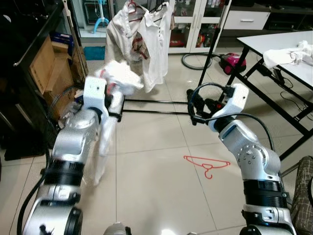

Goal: Hang hanger

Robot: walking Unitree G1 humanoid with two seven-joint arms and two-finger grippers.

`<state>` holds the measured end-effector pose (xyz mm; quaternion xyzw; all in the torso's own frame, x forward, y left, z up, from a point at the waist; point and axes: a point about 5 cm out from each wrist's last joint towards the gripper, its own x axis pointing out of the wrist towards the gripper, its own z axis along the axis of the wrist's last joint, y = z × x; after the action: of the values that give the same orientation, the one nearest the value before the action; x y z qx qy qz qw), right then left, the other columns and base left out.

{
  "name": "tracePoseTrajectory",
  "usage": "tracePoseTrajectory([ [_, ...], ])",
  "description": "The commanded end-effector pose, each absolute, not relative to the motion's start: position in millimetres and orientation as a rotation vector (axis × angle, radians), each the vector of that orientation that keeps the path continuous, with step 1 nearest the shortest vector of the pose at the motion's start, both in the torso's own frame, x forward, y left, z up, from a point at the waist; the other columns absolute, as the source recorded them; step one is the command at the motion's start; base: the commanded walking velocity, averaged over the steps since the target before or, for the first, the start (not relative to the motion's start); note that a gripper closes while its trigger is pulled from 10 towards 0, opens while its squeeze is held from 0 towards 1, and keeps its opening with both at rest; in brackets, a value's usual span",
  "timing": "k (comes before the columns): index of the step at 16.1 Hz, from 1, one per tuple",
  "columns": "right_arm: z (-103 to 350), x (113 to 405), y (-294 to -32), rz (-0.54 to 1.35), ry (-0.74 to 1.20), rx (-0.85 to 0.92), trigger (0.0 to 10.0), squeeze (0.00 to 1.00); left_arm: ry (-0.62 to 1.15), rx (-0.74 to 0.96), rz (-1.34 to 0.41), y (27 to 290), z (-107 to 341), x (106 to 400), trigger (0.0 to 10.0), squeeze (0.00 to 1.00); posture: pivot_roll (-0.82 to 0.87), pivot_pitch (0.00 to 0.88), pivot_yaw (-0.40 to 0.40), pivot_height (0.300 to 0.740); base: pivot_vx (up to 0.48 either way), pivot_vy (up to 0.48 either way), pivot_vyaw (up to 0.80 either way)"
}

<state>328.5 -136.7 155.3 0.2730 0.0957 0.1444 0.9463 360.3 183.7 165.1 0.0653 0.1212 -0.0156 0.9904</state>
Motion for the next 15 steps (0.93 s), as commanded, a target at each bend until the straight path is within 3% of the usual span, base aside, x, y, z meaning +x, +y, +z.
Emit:
tracePoseTrajectory([
  [1,149,328,-135,0.296,0.213,0.541,10.0,0.00,0.163,0.178,0.000,175,183,368,10.0,0.00,0.03,0.000,-0.012,0.740,0.000,0.000,0.00],
  [9,146,328,-130,0.338,0.221,0.497,10.0,0.00,0.180,0.126,-0.017,170,185,378,10.0,0.00,0.02,0.000,-0.022,0.740,0.000,0.000,0.00],
  [13,145,328,-133,0.354,0.220,0.453,10.0,0.00,0.128,-0.074,-0.502,170,206,372,10.0,0.00,0.02,0.000,-0.023,0.740,0.000,0.000,0.00],
  [15,144,329,-133,0.355,0.222,0.453,10.0,0.00,0.154,-0.033,-0.713,168,205,362,10.0,0.00,0.03,0.000,-0.024,0.740,0.000,0.000,0.00],
])
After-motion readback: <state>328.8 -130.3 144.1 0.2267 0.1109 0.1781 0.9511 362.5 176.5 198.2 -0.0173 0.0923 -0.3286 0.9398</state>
